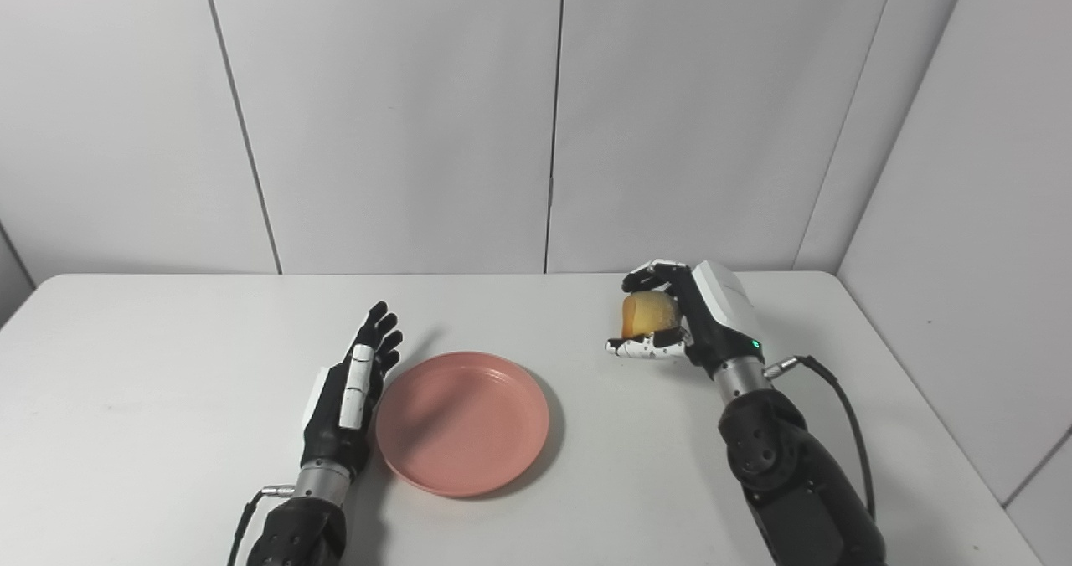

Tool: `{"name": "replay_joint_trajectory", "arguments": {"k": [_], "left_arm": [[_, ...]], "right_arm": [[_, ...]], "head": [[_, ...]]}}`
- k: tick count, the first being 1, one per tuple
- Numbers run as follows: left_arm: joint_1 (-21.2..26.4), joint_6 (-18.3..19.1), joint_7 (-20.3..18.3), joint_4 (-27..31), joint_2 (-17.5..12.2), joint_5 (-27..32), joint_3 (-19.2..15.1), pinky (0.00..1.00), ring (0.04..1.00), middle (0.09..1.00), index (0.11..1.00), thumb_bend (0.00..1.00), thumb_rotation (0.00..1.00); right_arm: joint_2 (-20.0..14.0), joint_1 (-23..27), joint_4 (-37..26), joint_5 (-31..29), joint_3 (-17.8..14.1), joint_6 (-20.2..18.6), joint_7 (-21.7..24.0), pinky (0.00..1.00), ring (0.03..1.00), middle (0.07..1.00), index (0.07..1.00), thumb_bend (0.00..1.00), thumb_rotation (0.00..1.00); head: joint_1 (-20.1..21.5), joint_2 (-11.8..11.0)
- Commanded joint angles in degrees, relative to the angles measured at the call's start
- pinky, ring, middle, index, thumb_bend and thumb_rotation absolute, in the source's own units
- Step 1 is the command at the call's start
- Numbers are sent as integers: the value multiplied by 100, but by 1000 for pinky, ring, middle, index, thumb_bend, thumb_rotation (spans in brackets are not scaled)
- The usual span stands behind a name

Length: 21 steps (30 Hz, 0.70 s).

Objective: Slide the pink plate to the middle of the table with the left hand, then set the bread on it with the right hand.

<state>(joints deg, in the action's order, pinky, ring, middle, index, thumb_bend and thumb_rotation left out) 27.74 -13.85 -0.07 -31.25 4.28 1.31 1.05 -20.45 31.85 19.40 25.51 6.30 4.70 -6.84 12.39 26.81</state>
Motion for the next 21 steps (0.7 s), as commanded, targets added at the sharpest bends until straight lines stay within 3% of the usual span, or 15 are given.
{"name": "replay_joint_trajectory", "arguments": {"k": [1,4,11,16,21], "left_arm": [[-136,-92,-33,-97,25,45,-12,951,941,949,915,732,1000],[-142,-61,-42,-78,26,55,-18,952,944,953,922,731,999],[-147,49,-7,-27,23,60,-60,964,941,945,911,748,991],[-152,69,1,-3,12,50,-83,963,937,942,916,739,996],[-169,108,12,32,38,59,-111,964,937,939,911,737,986]], "right_arm": [[32,226,-294,-65,-54,361,-114,349,407,460,522,520,0],[150,245,-446,-131,-23,495,-73,345,404,454,513,515,0],[500,289,-773,-5,121,195,102,330,402,451,511,514,0],[728,293,-848,-27,250,301,225,385,439,459,516,514,0],[953,275,-904,14,413,321,355,338,406,448,512,514,0]], "head": [[1,8],[1,15],[-20,31],[-7,38],[-11,39]]}}
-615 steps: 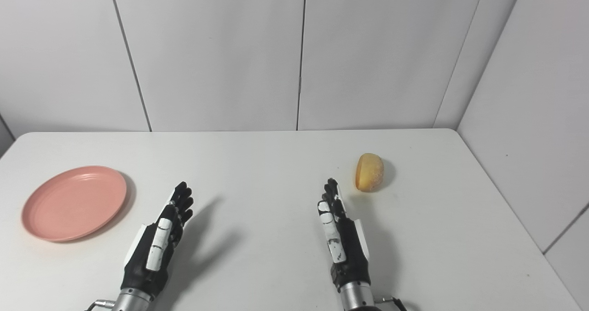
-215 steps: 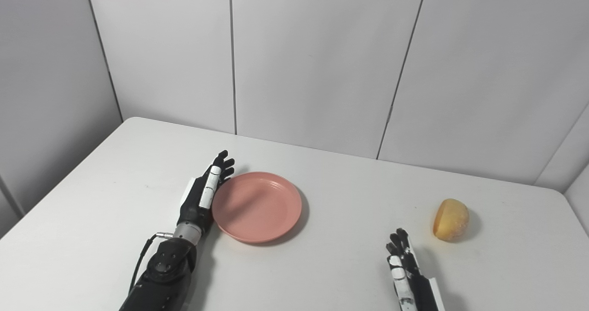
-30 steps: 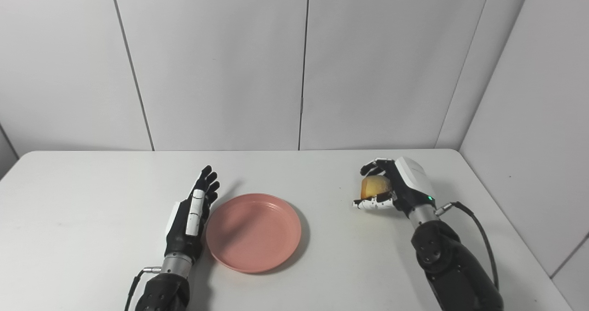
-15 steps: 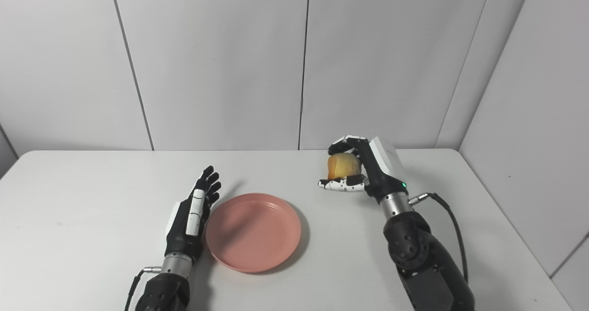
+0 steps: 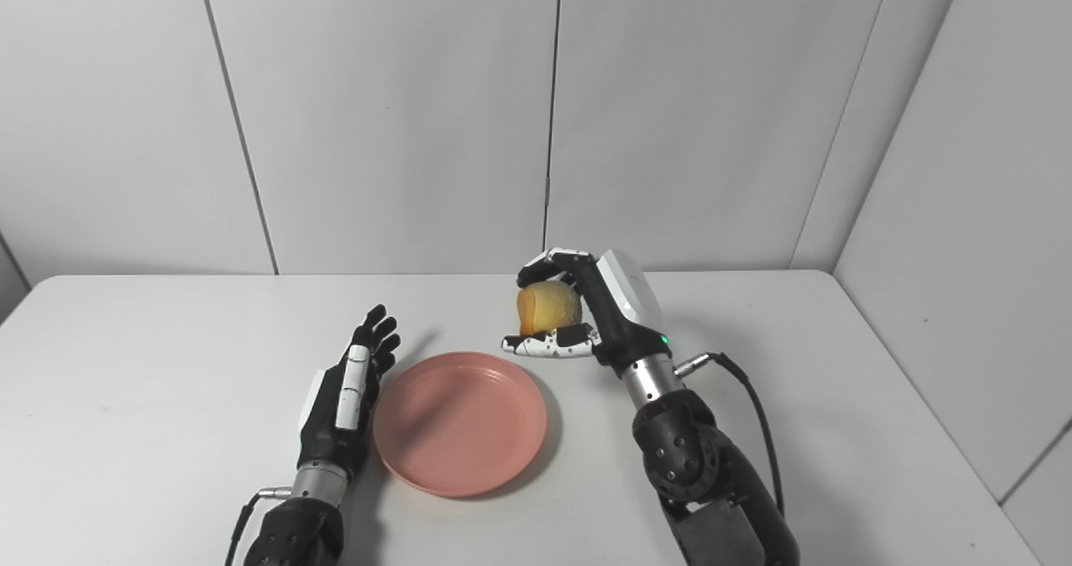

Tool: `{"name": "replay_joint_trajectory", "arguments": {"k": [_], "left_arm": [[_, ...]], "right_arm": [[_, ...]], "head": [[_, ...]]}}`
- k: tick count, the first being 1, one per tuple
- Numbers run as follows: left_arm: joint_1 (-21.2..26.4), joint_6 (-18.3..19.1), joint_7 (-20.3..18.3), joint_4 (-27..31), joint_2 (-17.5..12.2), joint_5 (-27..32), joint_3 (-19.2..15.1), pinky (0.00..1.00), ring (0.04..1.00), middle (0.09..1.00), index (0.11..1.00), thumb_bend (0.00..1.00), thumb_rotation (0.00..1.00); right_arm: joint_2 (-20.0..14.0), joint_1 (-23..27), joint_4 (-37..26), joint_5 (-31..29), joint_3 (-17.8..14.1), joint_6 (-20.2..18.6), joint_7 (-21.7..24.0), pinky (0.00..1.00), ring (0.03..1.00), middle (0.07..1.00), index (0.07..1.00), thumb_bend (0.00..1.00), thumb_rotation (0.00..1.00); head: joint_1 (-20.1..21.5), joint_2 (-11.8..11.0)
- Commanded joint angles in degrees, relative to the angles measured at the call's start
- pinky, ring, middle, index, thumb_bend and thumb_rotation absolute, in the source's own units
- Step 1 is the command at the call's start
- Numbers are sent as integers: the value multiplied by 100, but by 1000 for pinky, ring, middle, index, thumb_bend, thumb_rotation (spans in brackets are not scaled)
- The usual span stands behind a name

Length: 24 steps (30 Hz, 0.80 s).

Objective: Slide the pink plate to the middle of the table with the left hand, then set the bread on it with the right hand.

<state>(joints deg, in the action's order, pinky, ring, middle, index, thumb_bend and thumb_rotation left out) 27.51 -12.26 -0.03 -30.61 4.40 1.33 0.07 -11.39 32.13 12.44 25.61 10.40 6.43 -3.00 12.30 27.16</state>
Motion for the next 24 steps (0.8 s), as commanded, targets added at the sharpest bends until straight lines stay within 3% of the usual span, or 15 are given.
{"name": "replay_joint_trajectory", "arguments": {"k": [1,8,15,24], "left_arm": [[-150,-47,5,-22,30,55,-14,966,937,940,912,735,987],[-162,-55,-27,14,52,74,-31,956,927,931,904,718,987],[-165,-96,-80,2,56,87,-27,925,919,929,899,719,987],[-158,-55,-45,26,101,98,-48,921,916,928,901,722,981]], "right_arm": [[98,248,-171,25,42,172,-34,334,403,447,512,515,0],[310,226,7,64,256,252,8,291,357,419,514,512,0],[407,147,148,73,423,352,17,360,431,453,514,515,0],[406,100,603,86,553,697,-37,321,389,442,513,514,0]], "head": [[-3,4],[-11,26],[-15,32],[-30,56]]}}
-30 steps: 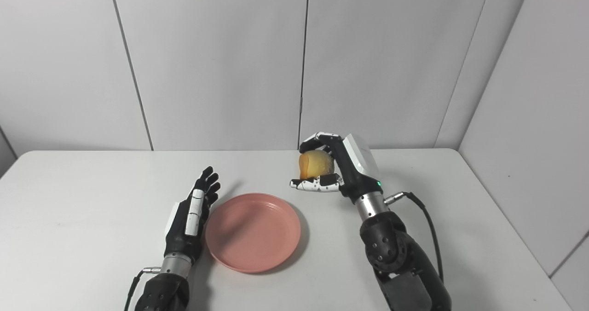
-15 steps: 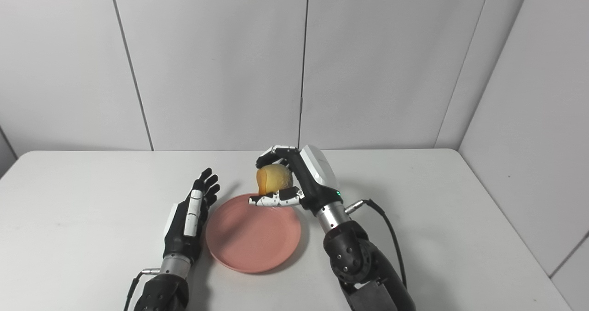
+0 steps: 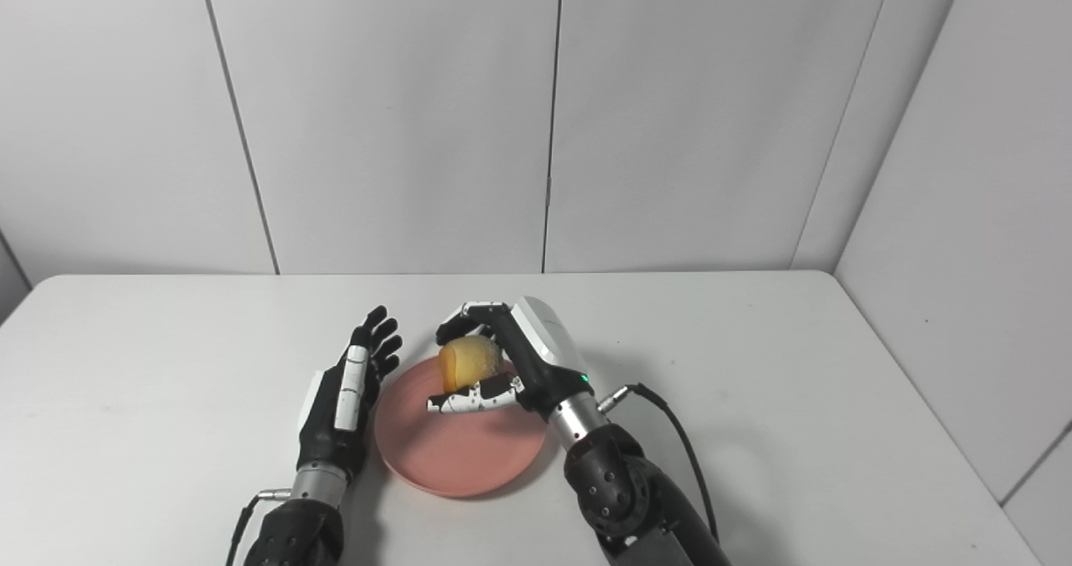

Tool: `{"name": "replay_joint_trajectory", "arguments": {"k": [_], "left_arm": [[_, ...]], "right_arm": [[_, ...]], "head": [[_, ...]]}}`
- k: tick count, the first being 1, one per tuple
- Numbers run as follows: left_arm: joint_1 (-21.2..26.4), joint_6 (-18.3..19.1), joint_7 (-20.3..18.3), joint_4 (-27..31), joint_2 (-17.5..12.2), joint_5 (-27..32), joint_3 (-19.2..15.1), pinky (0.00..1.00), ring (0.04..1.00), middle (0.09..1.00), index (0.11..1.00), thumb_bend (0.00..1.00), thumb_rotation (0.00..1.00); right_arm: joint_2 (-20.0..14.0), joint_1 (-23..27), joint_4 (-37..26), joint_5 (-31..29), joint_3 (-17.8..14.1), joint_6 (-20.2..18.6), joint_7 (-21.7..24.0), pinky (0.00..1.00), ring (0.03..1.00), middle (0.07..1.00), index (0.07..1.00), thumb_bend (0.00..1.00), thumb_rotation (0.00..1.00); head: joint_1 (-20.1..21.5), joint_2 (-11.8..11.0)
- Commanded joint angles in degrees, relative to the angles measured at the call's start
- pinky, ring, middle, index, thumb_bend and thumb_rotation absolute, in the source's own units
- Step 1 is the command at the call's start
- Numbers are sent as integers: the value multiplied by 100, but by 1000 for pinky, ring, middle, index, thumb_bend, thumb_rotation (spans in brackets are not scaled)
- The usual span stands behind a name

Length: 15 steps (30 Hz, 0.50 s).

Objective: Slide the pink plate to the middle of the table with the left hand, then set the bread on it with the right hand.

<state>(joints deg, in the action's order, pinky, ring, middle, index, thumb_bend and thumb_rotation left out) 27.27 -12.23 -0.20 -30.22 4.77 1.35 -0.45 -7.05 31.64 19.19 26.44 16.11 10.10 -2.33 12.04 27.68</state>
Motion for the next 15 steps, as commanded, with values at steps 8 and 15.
{"name": "replay_joint_trajectory", "arguments": {"k": [8,15], "left_arm": [[-130,-41,-45,16,37,45,39,931,925,931,906,719,994],[-135,-24,-42,41,64,95,11,926,921,929,900,707,979]], "right_arm": [[-119,138,173,243,36,406,-118,313,378,425,515,513,0],[-180,132,327,467,114,497,-157,317,386,424,519,513,0]], "head": [[-11,7],[-17,4]]}}
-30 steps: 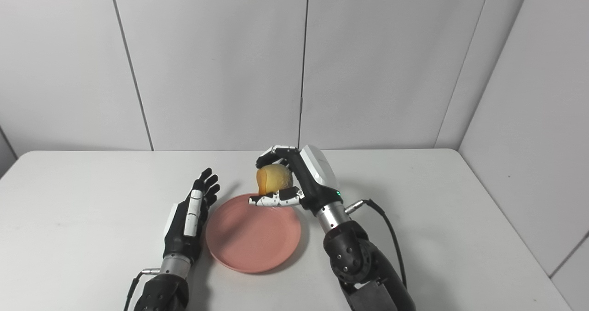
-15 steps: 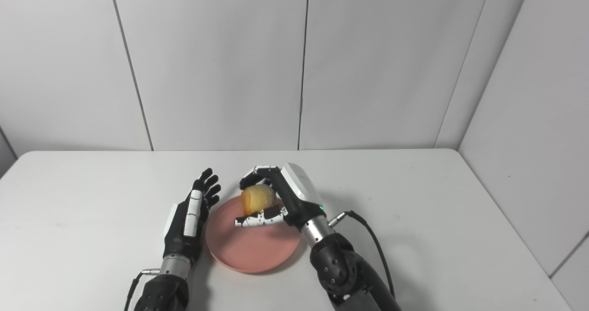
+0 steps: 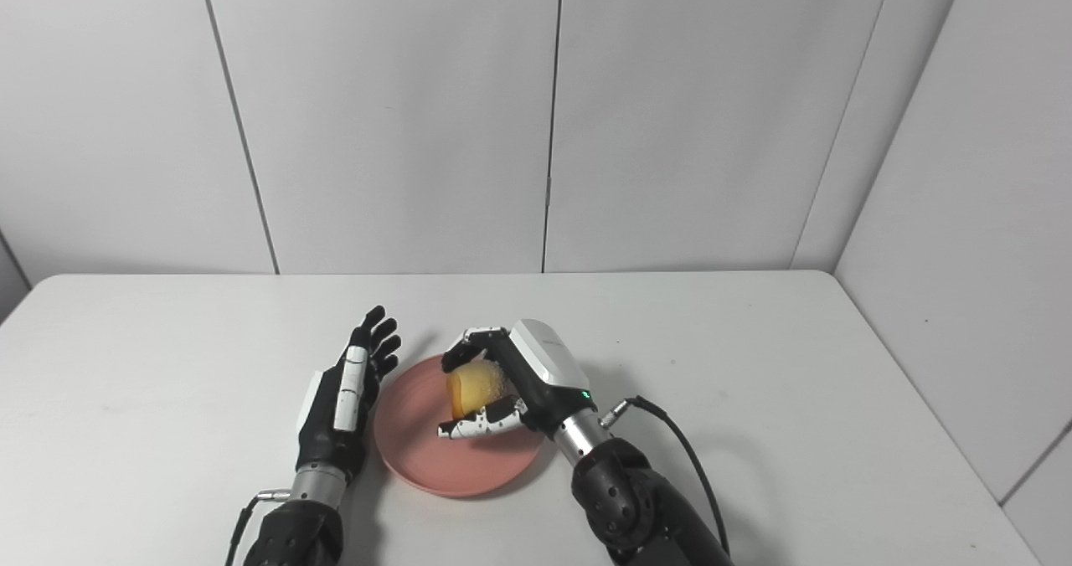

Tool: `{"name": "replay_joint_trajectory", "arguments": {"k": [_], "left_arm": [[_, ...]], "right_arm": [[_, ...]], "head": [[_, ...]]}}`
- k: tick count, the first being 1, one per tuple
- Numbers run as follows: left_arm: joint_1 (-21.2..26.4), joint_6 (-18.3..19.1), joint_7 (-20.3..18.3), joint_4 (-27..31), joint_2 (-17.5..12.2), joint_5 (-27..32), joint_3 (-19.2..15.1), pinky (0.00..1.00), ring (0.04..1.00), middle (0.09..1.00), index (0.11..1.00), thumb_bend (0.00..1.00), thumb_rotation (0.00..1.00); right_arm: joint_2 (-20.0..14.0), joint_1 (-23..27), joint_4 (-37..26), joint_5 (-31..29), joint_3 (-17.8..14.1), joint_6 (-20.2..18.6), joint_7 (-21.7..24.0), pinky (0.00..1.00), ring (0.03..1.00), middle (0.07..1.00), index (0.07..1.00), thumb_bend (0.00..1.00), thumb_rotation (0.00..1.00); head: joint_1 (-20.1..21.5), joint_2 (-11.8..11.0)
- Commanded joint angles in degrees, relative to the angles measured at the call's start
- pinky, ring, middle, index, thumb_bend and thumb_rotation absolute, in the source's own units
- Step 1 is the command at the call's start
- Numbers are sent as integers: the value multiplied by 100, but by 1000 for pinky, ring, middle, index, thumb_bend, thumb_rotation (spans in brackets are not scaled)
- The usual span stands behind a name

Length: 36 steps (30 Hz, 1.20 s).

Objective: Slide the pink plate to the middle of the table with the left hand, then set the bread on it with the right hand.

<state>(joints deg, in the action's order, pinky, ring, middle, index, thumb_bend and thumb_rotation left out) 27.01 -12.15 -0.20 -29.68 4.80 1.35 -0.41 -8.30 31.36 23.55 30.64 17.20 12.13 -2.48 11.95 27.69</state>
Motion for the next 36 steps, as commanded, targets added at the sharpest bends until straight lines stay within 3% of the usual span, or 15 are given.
{"name": "replay_joint_trajectory", "arguments": {"k": [1,7,13,16,18,22,23,24,25,27,36], "left_arm": [[-109,-25,-45,-8,67,109,1,916,918,929,900,705,971],[-123,-82,-99,-18,42,72,45,923,921,929,909,719,981],[-144,-65,-111,22,51,71,47,917,922,934,911,712,996],[-154,-42,-109,48,80,117,14,910,915,928,912,708,971],[-148,-39,-116,33,63,71,39,914,923,938,921,710,988],[-146,-61,-129,26,37,14,85,910,922,941,915,704,1000],[-145,-70,-141,27,30,14,95,910,923,943,914,705,1000],[-148,-33,-155,54,21,9,112,910,923,944,914,705,1000],[-151,-3,-164,74,14,9,123,911,931,953,925,711,1000],[-161,27,-164,112,-3,-16,156,911,933,955,924,711,1000],[-162,-11,-137,109,13,84,145,903,921,939,915,699,1000]], "right_arm": [[-62,161,-91,70,18,308,-147,326,393,426,519,513,0],[-114,172,47,320,147,474,-289,409,463,448,520,514,0],[-115,131,72,450,217,539,-309,406,477,461,517,515,0],[-141,126,61,504,275,485,-222,493,565,489,501,515,0],[-163,98,-20,577,310,417,-193,601,656,624,498,502,80],[-197,56,-148,656,350,400,-174,804,799,789,500,491,153],[-207,46,-186,649,354,382,-137,832,826,817,643,468,286],[-216,32,-219,592,346,421,-104,837,831,822,673,463,315],[-221,23,-240,550,338,451,-82,861,860,849,763,469,425],[-232,15,-255,501,329,558,-111,874,886,876,831,486,525],[-164,-103,-436,241,132,708,-217,991,952,956,923,629,801]], "head": [[-9,4],[-11,23],[-14,37],[-12,40],[-9,41],[-23,56],[-23,56],[-22,65],[-22,65],[-22,71],[-22,67]]}}
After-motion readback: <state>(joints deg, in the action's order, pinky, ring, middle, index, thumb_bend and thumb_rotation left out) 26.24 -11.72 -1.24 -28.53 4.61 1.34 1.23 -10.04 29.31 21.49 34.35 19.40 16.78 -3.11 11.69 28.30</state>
